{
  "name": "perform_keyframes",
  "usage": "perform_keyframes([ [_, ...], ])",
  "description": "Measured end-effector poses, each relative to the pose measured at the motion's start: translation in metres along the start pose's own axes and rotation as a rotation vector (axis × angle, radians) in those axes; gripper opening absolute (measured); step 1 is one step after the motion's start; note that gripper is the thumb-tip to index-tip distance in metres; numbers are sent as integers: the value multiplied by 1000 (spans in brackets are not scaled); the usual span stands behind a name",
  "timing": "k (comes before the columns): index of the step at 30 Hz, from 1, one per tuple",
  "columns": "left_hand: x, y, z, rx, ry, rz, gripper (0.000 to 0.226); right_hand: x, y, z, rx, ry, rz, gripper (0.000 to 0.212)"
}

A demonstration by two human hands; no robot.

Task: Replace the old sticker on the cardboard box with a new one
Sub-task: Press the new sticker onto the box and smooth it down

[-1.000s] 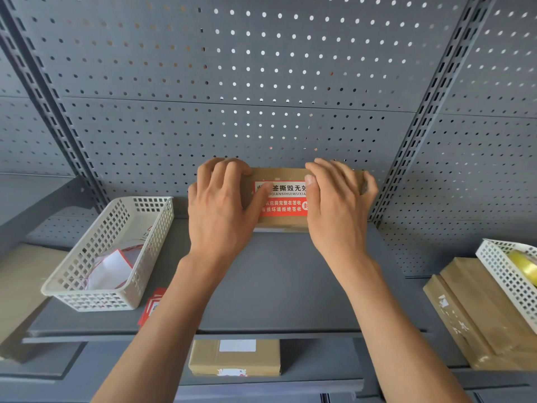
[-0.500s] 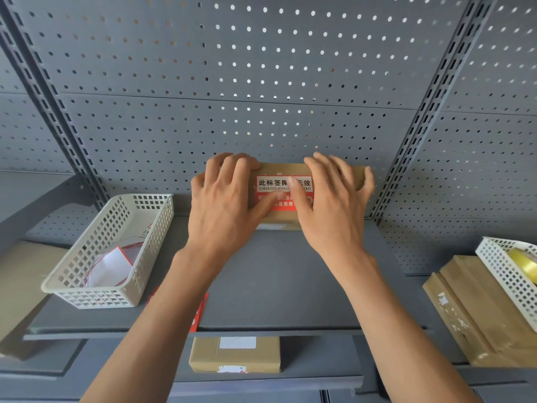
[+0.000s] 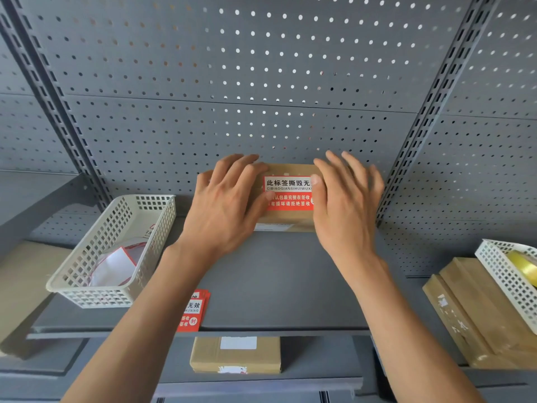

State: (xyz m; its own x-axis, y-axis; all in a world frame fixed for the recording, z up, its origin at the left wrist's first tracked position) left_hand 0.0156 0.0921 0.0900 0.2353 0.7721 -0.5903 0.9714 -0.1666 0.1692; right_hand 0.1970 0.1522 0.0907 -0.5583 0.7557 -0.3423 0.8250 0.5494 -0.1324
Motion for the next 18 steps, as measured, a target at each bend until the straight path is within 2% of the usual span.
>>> perform_keyframes([
  [5,8,7,-2,-55,28,-19,69,12,-24,3,-5,-5,4,35],
  [10,8,3,-2,-25,33,-5,64,7,-13,5,-27,11,31,38],
  [18,5,-3,-1,46,13,23,56,-10,33,9,64,-39,88,53],
])
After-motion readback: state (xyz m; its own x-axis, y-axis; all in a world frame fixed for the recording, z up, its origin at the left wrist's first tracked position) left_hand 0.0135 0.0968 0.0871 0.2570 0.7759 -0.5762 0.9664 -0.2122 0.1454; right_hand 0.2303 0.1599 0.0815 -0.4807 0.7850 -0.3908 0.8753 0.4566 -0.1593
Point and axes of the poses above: each hand's wrist, its own z-axis away from the middle knuckle, its own x-axis out of the palm, y = z × x, the point moved 6 cm from there along -z, towards the middle knuckle, and after that the axes turned 11 degrees about y, right-handed, at the moved point
